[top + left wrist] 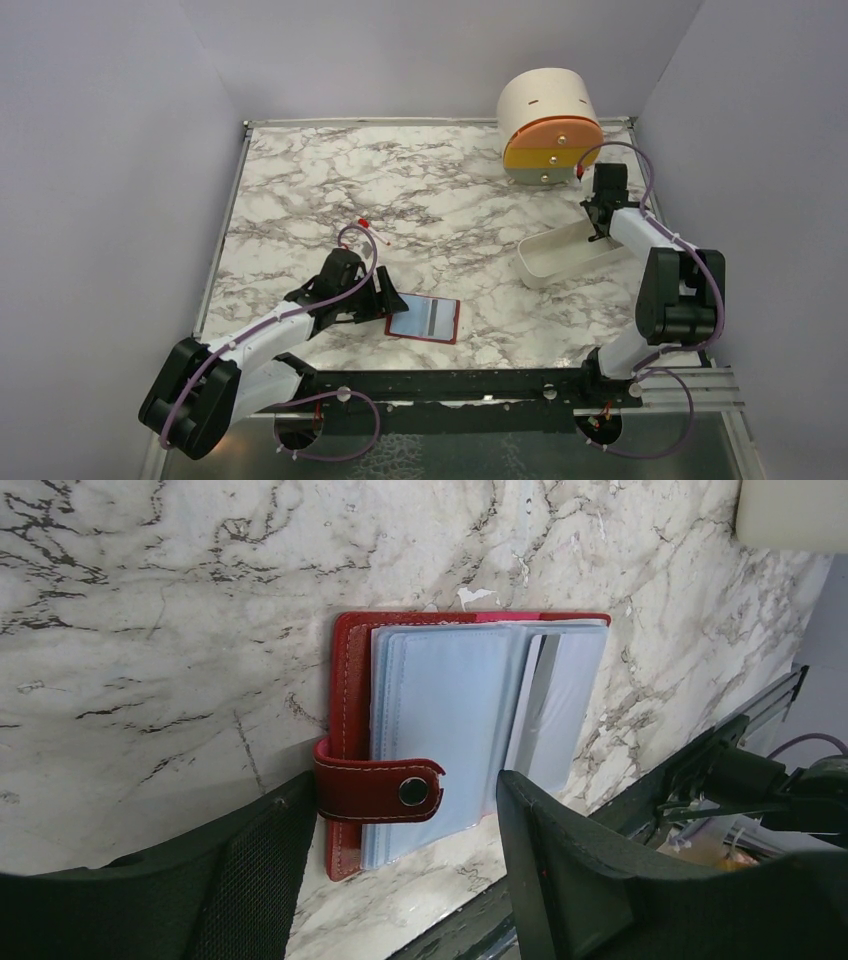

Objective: Put the credit cards into the card holder
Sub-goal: Adjust the credit card in the storage box.

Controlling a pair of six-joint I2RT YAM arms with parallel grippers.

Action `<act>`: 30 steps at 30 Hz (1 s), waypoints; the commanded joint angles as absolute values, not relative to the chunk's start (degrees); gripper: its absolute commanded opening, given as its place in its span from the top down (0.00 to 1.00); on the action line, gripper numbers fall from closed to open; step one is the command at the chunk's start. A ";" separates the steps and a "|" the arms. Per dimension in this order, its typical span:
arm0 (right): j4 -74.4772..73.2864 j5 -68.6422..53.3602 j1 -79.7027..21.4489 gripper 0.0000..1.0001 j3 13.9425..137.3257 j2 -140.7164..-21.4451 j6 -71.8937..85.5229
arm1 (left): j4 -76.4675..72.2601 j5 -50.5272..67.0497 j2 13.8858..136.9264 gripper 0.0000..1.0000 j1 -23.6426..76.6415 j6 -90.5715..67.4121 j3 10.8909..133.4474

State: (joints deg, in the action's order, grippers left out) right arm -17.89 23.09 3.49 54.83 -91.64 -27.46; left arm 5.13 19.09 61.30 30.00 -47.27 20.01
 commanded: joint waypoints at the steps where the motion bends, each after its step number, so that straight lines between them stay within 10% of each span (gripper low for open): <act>1: -19.44 21.76 3.96 0.95 58.12 -89.09 -26.36 | 3.88 21.04 60.75 0.33 29.71 -47.89 18.81; 30: -32.51 10.36 3.78 0.99 65.87 -79.60 -12.42 | -0.54 25.49 59.76 0.34 31.30 -51.70 15.89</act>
